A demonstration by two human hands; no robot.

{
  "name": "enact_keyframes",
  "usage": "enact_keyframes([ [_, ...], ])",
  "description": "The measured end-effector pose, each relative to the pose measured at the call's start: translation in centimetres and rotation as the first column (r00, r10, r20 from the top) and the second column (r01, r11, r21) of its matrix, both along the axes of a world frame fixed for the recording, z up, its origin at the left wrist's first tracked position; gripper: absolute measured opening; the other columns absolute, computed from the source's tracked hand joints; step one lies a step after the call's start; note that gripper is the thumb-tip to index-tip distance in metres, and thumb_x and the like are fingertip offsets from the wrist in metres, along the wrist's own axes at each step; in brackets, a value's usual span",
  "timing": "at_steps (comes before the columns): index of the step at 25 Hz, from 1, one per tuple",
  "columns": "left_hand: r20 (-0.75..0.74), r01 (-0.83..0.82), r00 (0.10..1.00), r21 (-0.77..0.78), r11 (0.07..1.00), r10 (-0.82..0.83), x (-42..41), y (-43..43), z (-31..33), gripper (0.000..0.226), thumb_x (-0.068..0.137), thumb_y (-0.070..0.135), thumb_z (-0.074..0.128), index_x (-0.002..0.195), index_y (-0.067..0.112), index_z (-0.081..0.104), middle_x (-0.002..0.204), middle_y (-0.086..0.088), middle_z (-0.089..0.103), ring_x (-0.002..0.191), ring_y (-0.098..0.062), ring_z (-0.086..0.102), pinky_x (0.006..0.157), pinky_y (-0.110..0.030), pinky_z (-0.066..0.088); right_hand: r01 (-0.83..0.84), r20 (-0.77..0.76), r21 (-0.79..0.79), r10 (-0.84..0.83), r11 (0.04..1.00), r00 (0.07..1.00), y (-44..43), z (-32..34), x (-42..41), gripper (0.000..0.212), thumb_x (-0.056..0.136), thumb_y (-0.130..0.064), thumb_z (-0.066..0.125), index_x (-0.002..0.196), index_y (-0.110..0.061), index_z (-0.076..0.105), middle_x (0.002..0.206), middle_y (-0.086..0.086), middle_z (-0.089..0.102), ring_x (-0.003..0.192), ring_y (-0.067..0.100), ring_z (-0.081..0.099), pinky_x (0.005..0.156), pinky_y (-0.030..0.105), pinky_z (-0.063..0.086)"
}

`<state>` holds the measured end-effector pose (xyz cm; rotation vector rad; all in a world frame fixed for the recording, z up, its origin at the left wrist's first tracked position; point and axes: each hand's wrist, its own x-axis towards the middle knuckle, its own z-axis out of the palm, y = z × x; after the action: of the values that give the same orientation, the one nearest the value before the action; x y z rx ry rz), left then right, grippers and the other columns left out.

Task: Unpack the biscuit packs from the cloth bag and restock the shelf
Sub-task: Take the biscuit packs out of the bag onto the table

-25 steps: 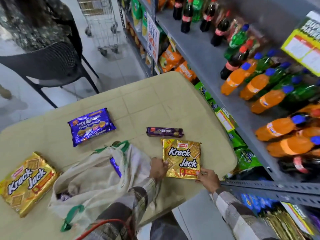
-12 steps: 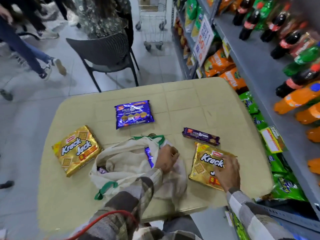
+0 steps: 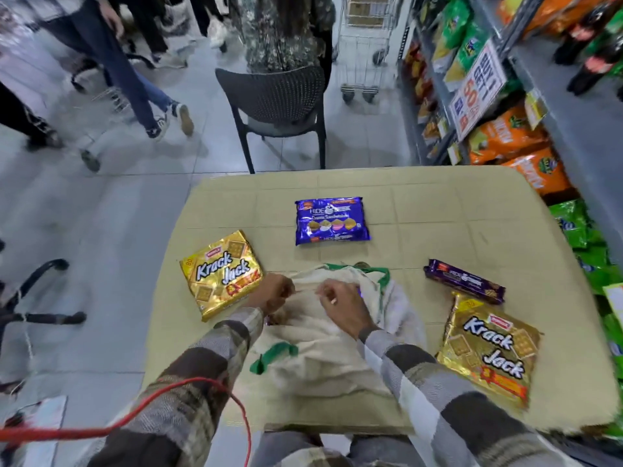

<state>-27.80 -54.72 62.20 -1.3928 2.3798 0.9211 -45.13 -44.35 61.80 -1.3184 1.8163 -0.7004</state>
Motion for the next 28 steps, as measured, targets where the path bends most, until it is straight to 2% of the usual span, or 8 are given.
enact_keyframes([
  [6, 0.077, 0.276, 0.958, 0.0, 0.961, -0.275, 2.0, -0.1, -1.9, 0.022, 0.086, 0.01, 0.059, 0.102, 0.015, 0.071, 0.116, -0.008, 0.065, 0.108, -0.026, 0.061, 0.092, -0.038, 0.051, -0.09, -0.081, 0.333, 0.123, 0.939, 0.989, 0.4, -3.0, 6.1, 0.024, 0.091, -0.012, 0.047, 0.098, -0.017, 0.07, 0.106, 0.01, 0.07, 0.103, 0.031, 0.063, 0.087, 0.034, 0.05],
  [12, 0.103, 0.492, 0.859, 0.108, 0.864, -0.502, 4.2, -1.9, -2.9, 0.021, 0.089, 0.01, 0.059, 0.107, 0.009, 0.072, 0.118, -0.011, 0.064, 0.109, -0.029, 0.062, 0.094, -0.038, 0.052, -0.006, -0.139, 0.443, 0.075, 0.897, 0.987, 1.8, -2.6, 7.7, 0.01, 0.082, -0.029, 0.066, 0.092, -0.026, 0.069, 0.107, 0.005, 0.067, 0.103, 0.026, 0.064, 0.086, 0.034, 0.053],
  [15, 0.098, 0.598, 0.787, 0.119, 0.792, -0.609, 4.8, -2.5, -2.2, 0.027, 0.085, 0.015, 0.069, 0.112, 0.016, 0.072, 0.121, -0.004, 0.063, 0.11, -0.024, 0.062, 0.094, -0.035, 0.053, 0.005, -0.116, 0.515, 0.064, 0.857, 0.991, 3.2, -2.3, 8.5, 0.029, 0.074, -0.037, 0.075, 0.096, -0.022, 0.062, 0.107, 0.006, 0.067, 0.099, 0.026, 0.065, 0.083, 0.032, 0.053],
  [18, 0.154, 0.702, 0.695, 0.066, 0.709, -0.703, 5.3, -2.1, -1.7, 0.039, 0.077, 0.024, 0.078, 0.115, 0.021, 0.069, 0.121, 0.0, 0.059, 0.107, -0.021, 0.059, 0.087, -0.032, 0.055, 0.012, -0.224, 0.549, 0.134, 0.836, 0.965, 4.4, -2.5, 9.6, 0.046, 0.074, -0.045, 0.075, 0.106, -0.021, 0.053, 0.11, 0.006, 0.061, 0.101, 0.029, 0.063, 0.081, 0.035, 0.051],
  [20, 0.209, 0.727, 0.672, -0.005, 0.686, -0.711, 5.5, -1.2, -1.9, 0.045, 0.074, 0.031, 0.079, 0.116, 0.022, 0.066, 0.12, 0.0, 0.056, 0.106, -0.019, 0.057, 0.081, -0.031, 0.055, 0.002, -0.313, 0.571, 0.216, 0.821, 0.925, 4.6, -2.6, 10.4, 0.052, 0.075, -0.043, 0.076, 0.114, -0.019, 0.051, 0.116, 0.007, 0.057, 0.106, 0.03, 0.062, 0.085, 0.037, 0.05],
  [24, 0.247, 0.727, 0.683, -0.134, 0.674, -0.687, 5.0, 1.0, -2.9, 0.041, 0.083, 0.029, 0.068, 0.12, 0.014, 0.059, 0.119, -0.004, 0.055, 0.109, -0.023, 0.055, 0.094, -0.039, 0.05, -0.014, -0.378, 0.576, 0.281, 0.818, 0.882, 4.6, -2.9, 11.1, 0.054, 0.075, -0.041, 0.075, 0.119, -0.018, 0.054, 0.119, 0.007, 0.058, 0.112, 0.029, 0.058, 0.09, 0.038, 0.048],
  [26, 0.19, 0.68, 0.731, -0.117, 0.724, -0.656, 4.9, 0.6, -2.8, 0.038, 0.086, 0.028, 0.067, 0.121, 0.016, 0.06, 0.124, -0.003, 0.058, 0.115, -0.023, 0.054, 0.101, -0.036, 0.047, -0.011, -0.33, 0.574, 0.244, 0.819, 0.912, 4.6, -3.0, 10.0, 0.044, 0.073, -0.038, 0.072, 0.112, -0.021, 0.061, 0.113, 0.006, 0.066, 0.107, 0.028, 0.063, 0.087, 0.035, 0.051],
  [28, 0.079, 0.556, 0.829, -0.011, 0.831, -0.554, 4.9, -0.5, -2.6, 0.044, 0.084, 0.025, 0.069, 0.125, 0.017, 0.057, 0.131, -0.003, 0.057, 0.122, -0.022, 0.052, 0.105, -0.036, 0.045, 0.009, -0.217, 0.574, 0.142, 0.819, 0.966, 4.4, -2.9, 8.0, 0.042, 0.074, -0.036, 0.071, 0.113, -0.024, 0.065, 0.111, 0.004, 0.07, 0.103, 0.025, 0.066, 0.087, 0.031, 0.054],
])
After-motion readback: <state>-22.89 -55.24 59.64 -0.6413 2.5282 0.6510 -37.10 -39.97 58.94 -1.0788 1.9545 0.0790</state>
